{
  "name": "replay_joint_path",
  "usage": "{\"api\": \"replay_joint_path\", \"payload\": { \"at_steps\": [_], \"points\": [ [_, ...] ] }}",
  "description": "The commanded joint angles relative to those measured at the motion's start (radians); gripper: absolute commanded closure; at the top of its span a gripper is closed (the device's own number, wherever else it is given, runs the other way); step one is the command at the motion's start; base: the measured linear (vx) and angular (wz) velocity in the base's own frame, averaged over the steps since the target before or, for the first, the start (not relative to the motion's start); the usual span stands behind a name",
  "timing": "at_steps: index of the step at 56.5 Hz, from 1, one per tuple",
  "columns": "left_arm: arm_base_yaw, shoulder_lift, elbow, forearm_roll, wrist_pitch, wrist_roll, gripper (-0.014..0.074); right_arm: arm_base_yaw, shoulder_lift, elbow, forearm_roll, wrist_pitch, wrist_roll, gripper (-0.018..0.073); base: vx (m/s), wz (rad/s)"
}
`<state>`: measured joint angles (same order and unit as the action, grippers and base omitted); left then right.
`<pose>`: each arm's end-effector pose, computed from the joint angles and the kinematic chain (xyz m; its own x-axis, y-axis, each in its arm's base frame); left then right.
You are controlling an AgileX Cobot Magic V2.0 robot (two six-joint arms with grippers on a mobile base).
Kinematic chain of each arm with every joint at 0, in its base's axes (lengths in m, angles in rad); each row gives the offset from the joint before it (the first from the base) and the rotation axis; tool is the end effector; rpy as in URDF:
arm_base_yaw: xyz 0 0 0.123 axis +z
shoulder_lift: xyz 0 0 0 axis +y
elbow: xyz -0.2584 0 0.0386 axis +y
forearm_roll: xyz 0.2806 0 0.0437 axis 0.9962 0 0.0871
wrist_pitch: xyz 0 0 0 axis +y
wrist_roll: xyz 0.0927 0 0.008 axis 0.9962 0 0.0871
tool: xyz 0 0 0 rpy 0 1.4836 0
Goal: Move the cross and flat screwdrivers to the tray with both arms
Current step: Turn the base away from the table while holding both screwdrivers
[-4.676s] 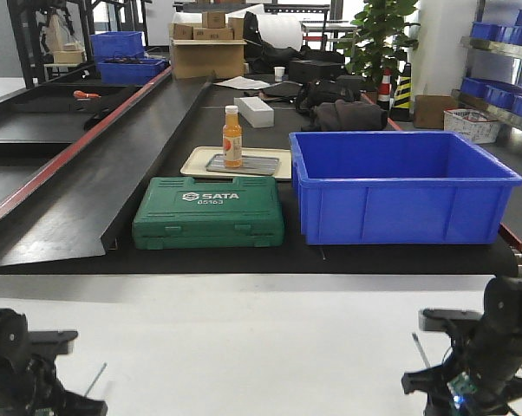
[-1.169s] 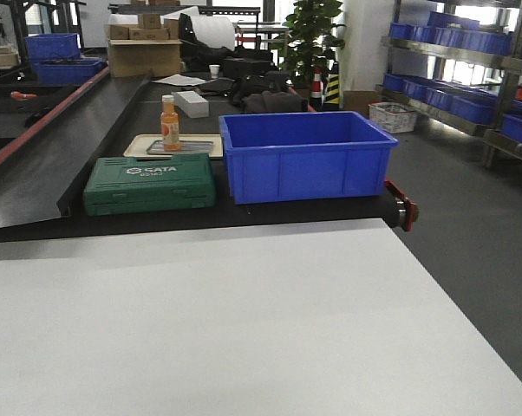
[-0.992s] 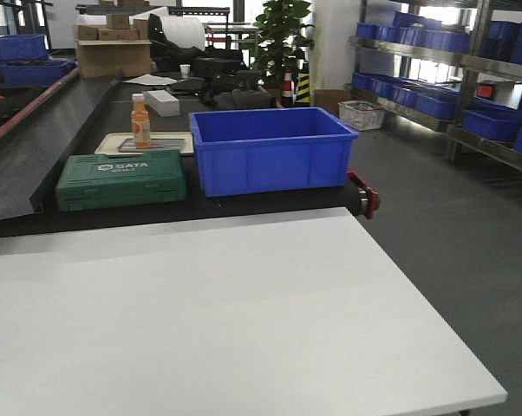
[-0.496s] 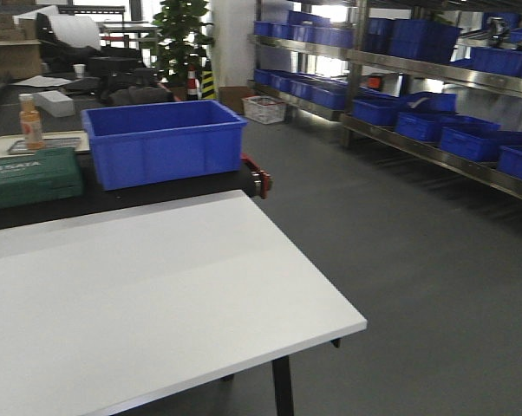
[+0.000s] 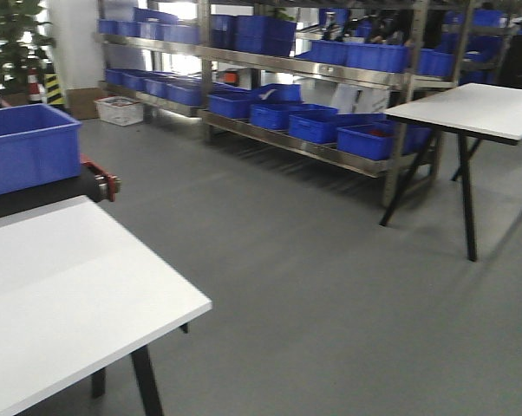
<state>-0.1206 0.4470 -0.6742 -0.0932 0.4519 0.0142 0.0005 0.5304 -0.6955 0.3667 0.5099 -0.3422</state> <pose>0.1378 -0.0205 0.3626 -0.1452 -0.0525 -0.9880 0.1504 0.9858 -0.0745 0.1554 0.0164 0.3554 -0.2236 -0.0186 -0.9745 -0.1752 0.9843 0.0214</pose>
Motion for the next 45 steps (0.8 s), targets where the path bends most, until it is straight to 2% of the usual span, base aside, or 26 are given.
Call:
{"api": "replay_joint_path", "payload": {
  "at_steps": [1,21,45],
  "points": [
    [0.001,0.005,-0.030,-0.009,-0.094,0.000,0.0602,-0.002,0.003,-0.031,0.013,-0.090,-0.005,0.0567,0.03,-0.75],
    [0.001,0.005,-0.030,-0.009,-0.094,0.000,0.0602,-0.002,0.003,-0.031,0.013,-0.090,-0.005,0.0567,0.10,-0.68],
    [0.001,0.005,-0.030,-0.009,-0.096,0.000,0.0602,-0.002,0.003,-0.031,0.013,-0.086,-0.005,0.0567,0.23,-0.41]
  ]
}}
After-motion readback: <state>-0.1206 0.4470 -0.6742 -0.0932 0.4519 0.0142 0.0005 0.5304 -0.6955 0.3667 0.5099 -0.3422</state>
